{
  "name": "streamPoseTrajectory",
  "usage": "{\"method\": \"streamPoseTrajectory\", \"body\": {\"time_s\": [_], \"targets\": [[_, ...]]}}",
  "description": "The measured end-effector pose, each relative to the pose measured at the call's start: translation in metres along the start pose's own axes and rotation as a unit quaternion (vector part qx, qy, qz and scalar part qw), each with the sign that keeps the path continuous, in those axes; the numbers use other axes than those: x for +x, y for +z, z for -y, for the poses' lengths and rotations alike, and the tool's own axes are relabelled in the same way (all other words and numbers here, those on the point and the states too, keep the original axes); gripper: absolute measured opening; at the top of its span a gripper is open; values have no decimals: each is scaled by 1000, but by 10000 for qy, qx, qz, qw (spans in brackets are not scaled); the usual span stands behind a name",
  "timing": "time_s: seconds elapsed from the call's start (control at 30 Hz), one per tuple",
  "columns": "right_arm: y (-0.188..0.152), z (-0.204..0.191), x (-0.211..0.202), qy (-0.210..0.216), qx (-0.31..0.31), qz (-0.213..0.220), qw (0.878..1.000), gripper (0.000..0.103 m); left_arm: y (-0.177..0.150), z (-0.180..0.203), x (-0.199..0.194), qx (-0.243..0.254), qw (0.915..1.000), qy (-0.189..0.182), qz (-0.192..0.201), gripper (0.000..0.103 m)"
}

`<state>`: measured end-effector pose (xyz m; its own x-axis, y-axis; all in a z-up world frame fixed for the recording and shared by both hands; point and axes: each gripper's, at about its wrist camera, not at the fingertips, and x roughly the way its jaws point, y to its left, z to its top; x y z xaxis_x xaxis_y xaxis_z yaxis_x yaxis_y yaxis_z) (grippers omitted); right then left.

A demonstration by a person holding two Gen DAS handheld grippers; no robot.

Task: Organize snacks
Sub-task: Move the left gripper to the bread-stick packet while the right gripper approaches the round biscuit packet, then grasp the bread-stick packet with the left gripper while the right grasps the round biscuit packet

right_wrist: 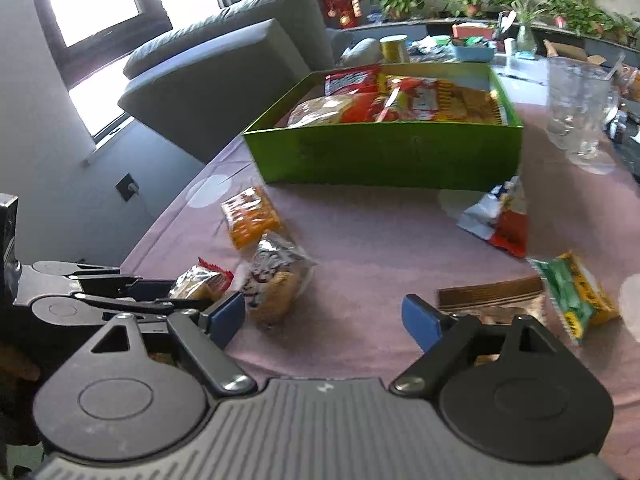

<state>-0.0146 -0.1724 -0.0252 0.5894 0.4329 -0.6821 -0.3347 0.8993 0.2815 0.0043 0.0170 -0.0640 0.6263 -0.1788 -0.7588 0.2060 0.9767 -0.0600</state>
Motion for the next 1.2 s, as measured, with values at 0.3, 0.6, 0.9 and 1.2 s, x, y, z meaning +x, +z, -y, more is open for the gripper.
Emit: {"method": "streamPoseTrajectory", "body": {"time_s": [0.3, 0.6, 0.9, 1.2], "targets": [[16, -33, 31, -17, -248, -328, 9992, 61, -3, -17, -10, -168, 9997, -21, 199, 35], [22, -42, 56, -444, -90, -675, 9967, 61, -5, -26, -9, -243, 9994, -53, 227, 36], [21, -40, 58, -498, -188, -753, 9957, 40, -5, -25, -8, -216, 9995, -76, 211, 36], [18, -15, 36, -711, -15, -588, 9957, 36, 0, -18, -7, -117, 9997, -94, 200, 36]]}}
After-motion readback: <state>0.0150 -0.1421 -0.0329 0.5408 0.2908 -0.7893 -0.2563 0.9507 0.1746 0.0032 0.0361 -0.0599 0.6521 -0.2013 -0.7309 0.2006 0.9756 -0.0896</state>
